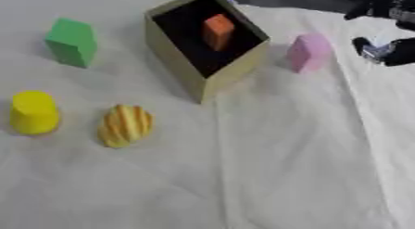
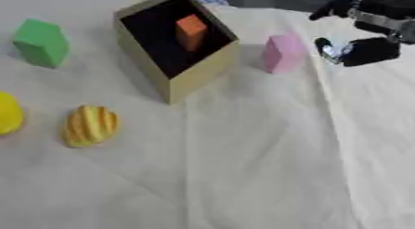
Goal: Pick up objects on the table and place them in the box.
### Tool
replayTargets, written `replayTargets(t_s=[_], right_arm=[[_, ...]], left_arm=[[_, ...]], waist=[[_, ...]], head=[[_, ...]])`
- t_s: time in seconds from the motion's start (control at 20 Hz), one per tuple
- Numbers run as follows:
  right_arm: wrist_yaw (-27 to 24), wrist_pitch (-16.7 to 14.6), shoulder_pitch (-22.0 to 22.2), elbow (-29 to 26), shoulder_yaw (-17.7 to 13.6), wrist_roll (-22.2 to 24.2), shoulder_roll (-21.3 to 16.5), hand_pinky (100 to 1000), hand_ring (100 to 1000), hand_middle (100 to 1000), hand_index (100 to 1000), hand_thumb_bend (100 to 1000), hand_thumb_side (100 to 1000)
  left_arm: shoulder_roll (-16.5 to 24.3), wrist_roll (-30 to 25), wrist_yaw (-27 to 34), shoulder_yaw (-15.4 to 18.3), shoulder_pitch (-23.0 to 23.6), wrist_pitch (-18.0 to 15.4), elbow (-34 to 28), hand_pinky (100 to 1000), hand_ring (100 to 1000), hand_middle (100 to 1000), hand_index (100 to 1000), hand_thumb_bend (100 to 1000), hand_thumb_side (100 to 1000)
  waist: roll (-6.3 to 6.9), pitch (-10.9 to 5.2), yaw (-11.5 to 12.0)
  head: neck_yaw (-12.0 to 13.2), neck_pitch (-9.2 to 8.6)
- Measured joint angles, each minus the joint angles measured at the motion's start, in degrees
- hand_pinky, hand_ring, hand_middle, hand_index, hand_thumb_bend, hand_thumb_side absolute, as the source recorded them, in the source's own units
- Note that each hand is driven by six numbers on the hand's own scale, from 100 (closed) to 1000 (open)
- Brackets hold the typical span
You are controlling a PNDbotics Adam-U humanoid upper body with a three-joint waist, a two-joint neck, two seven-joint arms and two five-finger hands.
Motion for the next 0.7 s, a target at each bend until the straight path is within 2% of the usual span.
replayTargets(t_s=[0.25, 0.45, 0.7], right_arm=[[2.4, -2.1, -3.6, 4.8, -0.1, 3.8, 3.0, 951, 989, 904, 935, 376, 100], [3.9, -3.2, -5.2, 7.5, -0.6, 5.5, 4.5, 951, 985, 900, 932, 430, 100], [5.8, -3.5, -6.5, 9.9, -1.7, 5.8, 5.6, 952, 985, 901, 938, 404, 100]], left_arm=[[0.0, 0.0, 0.0, 0.0, 0.0, 0.0, 0.0, 796, 862, 797, 869, 575, 803], [0.0, 0.0, 0.0, 0.0, 0.0, 0.0, 0.0, 796, 863, 797, 869, 574, 803], [0.0, 0.0, 0.0, 0.0, 0.0, 0.0, 0.0, 796, 864, 798, 868, 572, 805]], waist=[[-0.05, 0.61, 0.9], [-0.36, 1.25, 1.4], [-0.57, 1.88, 2.2]], head=[[-0.2, -0.27], [-0.4, -0.60], [-0.7, -1.04]])
